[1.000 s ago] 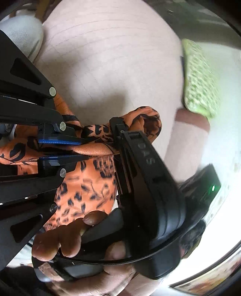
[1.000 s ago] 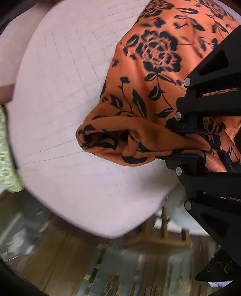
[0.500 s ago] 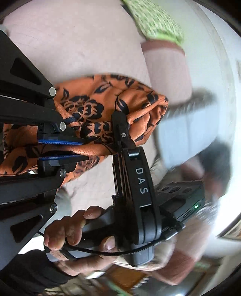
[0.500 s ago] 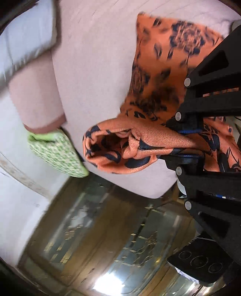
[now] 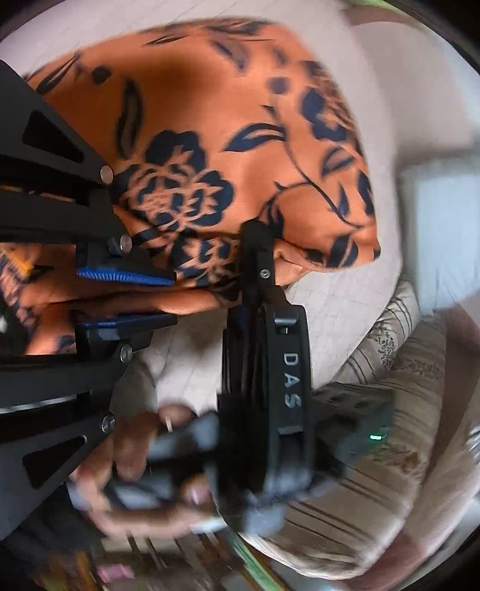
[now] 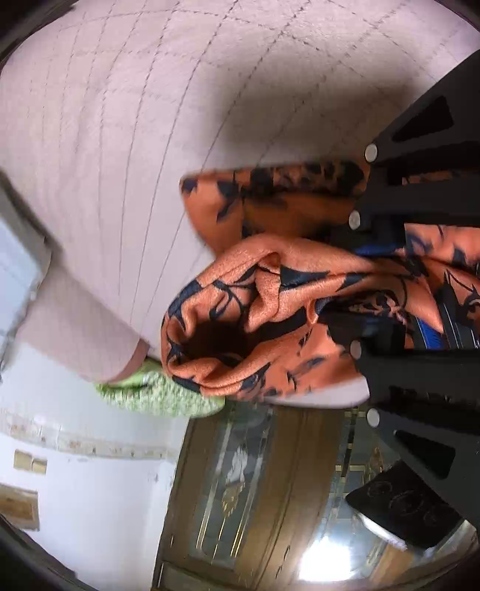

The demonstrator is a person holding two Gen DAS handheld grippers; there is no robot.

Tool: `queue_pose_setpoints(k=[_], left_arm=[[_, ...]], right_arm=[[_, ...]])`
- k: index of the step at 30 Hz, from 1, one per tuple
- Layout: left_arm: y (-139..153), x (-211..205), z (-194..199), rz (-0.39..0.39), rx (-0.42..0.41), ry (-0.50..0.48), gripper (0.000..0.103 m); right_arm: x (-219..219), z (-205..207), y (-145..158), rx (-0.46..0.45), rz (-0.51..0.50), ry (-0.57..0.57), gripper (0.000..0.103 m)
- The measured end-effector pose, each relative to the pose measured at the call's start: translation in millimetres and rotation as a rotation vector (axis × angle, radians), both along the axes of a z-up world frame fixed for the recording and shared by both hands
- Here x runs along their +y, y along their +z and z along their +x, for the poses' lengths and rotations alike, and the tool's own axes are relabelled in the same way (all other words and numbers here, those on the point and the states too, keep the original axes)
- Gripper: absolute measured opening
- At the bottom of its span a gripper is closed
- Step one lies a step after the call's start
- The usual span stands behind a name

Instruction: Fold small clothes

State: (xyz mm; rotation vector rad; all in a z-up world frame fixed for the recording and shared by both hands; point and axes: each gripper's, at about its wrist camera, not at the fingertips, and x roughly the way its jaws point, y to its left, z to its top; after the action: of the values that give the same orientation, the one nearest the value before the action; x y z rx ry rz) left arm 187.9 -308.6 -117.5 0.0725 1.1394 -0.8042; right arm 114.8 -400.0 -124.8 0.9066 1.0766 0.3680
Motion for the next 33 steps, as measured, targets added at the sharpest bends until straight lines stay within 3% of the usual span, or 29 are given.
queue_pose_setpoints(k=[2, 4, 5, 7, 10, 14, 16, 18, 20, 22, 26, 30, 33], left_arm=[[10, 11, -4, -0.097, 0.048, -0.023, 0.026], [27, 26, -12, -0.118, -0.018, -0.02, 0.043], [33, 37, -17, -0.122, -0.041, -0.016, 0.045], [42, 58, -21, -0.14, -0.077, 0.031, 0.046], [39, 107, -12, -0.124, -0.105, 0.153, 0.046], [25, 146, -4, -0.109, -0.063, 0.295, 0.045], [18, 160, -13, -0.111, -0.053, 0.334, 0.045], [20, 162, -19, -0.089, -0.05, 0.343, 0.045], [10, 161, -20, -0.074, -0.043, 0.328, 0.045], [3, 157, -24, -0.051, -0.045, 0.317, 0.045], [-13, 159, -18, -0.053, -0.043, 0.317, 0.045], [-7, 180, -19, -0.07, -0.038, 0.368, 0.046], [-8, 195, -16, -0.079, -0.014, 0.424, 0.046]], right_arm=[[0, -1, -6, 0.012, 0.015, -0.033, 0.033], [-2, -10, 5, -0.018, -0.028, -0.07, 0.044], [-4, -17, 14, -0.035, -0.063, -0.099, 0.05], [-10, -32, 33, -0.07, -0.136, -0.164, 0.051], [-7, -56, 63, -0.139, -0.159, -0.196, 0.051], [36, -57, 79, -0.171, -0.226, -0.122, 0.051], [58, -56, 73, -0.121, -0.316, -0.082, 0.051], [85, -56, 67, -0.069, -0.504, -0.044, 0.051], [99, -61, 60, -0.022, -0.613, -0.025, 0.048], [101, -66, 51, 0.018, -0.64, -0.007, 0.038], [74, -84, 48, 0.081, -0.674, -0.082, 0.034], [49, -93, 38, 0.157, -0.643, -0.174, 0.034], [41, -92, 44, 0.141, -0.628, -0.227, 0.037]])
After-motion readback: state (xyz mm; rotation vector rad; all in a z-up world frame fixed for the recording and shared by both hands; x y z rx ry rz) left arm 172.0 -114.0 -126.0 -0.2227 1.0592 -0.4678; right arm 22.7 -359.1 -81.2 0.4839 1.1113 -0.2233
